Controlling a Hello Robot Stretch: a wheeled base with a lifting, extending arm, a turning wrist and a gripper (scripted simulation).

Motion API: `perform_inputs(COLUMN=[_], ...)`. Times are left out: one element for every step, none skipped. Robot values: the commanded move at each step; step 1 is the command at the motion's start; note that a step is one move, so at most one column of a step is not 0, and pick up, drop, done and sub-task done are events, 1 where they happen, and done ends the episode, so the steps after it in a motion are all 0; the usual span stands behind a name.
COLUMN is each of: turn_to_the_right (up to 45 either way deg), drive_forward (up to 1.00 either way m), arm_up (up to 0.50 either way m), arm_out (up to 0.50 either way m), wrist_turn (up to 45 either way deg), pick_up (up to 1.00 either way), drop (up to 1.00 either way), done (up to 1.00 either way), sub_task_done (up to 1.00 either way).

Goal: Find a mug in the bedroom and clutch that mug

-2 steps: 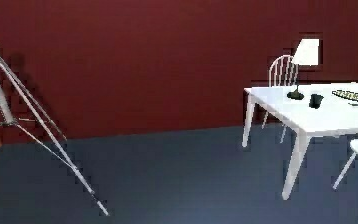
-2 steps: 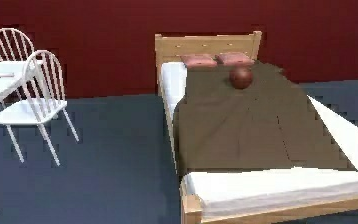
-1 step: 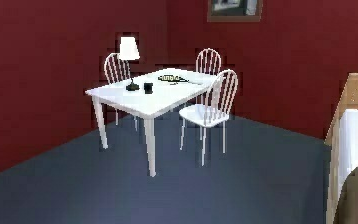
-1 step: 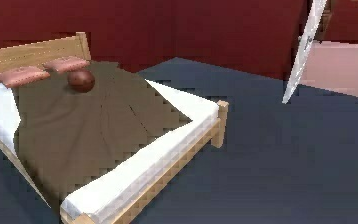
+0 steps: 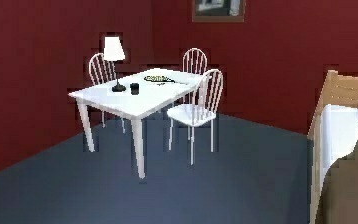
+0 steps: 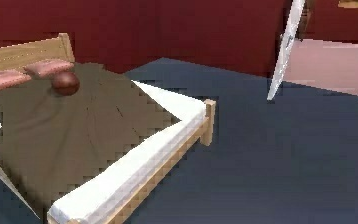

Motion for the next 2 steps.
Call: perform_inputs(turn_to_the_right=[0.0,-45.0], drive_forward=[1.0,0.0], arm_up=[0.0,0.0], arm_out=[0.0,0.0], wrist_turn=[0.0,0.0], pick_up=[0.0,0.0], drop=[0.0,0.0], done=[0.0,0.0], sub_task_done=[0.0,0.0])
